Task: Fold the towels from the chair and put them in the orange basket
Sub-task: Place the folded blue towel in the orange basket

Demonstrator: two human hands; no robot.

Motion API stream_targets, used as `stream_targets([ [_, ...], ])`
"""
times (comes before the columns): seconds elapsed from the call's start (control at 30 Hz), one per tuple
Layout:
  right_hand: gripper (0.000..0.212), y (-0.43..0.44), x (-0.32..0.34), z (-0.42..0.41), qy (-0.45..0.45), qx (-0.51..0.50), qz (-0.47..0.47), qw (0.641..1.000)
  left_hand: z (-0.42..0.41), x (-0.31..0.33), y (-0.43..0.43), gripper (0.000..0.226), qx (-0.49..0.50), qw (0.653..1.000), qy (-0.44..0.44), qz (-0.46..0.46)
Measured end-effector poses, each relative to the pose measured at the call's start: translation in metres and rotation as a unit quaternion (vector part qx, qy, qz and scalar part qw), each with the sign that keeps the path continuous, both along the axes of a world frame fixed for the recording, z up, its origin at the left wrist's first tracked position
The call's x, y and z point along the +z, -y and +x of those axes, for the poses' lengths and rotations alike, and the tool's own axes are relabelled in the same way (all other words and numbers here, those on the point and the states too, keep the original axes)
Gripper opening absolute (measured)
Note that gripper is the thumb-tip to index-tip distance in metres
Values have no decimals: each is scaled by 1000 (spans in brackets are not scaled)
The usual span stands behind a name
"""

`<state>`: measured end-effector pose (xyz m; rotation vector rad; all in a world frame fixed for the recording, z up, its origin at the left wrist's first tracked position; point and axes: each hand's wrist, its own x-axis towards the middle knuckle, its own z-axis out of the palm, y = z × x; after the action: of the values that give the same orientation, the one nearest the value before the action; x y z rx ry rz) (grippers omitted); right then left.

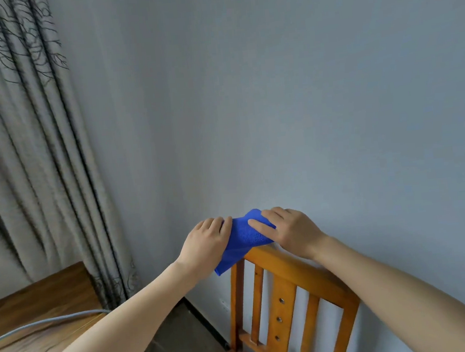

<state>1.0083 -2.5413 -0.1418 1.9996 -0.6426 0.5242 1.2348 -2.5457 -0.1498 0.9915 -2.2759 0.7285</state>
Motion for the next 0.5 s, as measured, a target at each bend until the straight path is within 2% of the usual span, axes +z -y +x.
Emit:
stream_targets([
  [0.17, 68, 27, -18, 24, -5, 55, 47, 997, 27, -16, -7, 55, 63, 998, 8, 3],
  [0.3, 60, 44, -29, 66, -5, 150, 67, 986, 60, -40, -35, 57, 161, 987, 1, 14],
  [0.4, 60, 28, -44, 105, -25, 247, 91, 964, 80, -61, -94, 51, 272, 962, 3, 30],
  [0.5, 64, -2, -65, 150, -54, 348, 109, 930, 93, -86, -167, 60, 389, 919, -3, 69],
])
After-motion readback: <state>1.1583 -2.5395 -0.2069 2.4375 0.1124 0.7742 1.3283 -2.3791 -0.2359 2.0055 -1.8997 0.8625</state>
